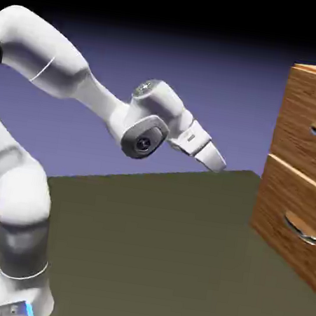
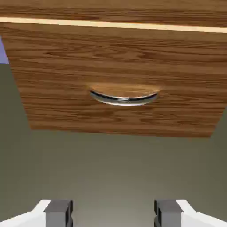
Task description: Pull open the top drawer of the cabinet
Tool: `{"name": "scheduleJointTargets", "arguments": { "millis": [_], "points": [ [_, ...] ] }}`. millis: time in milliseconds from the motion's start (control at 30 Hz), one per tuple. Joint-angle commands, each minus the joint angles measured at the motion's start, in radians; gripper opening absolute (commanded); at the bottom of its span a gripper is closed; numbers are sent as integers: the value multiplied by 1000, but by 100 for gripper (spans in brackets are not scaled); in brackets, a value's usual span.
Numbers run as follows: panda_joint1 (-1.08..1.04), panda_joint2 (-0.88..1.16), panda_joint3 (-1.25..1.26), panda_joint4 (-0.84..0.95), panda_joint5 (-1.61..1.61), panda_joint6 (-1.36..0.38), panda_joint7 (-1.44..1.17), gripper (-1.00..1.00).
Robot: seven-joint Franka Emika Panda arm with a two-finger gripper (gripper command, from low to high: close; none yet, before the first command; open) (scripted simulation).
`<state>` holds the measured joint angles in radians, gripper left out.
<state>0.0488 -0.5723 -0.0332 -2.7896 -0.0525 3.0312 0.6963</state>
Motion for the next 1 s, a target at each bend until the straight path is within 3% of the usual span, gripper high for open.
{"name": "scheduleJointTargets", "arguments": {
  "millis": [0, 967],
  "points": [
    [31, -2, -28, 17, -44, -5, -37, 0],
    [916, -57, -826, 508, -1305, -145, -1113, 0]
  ]
}}
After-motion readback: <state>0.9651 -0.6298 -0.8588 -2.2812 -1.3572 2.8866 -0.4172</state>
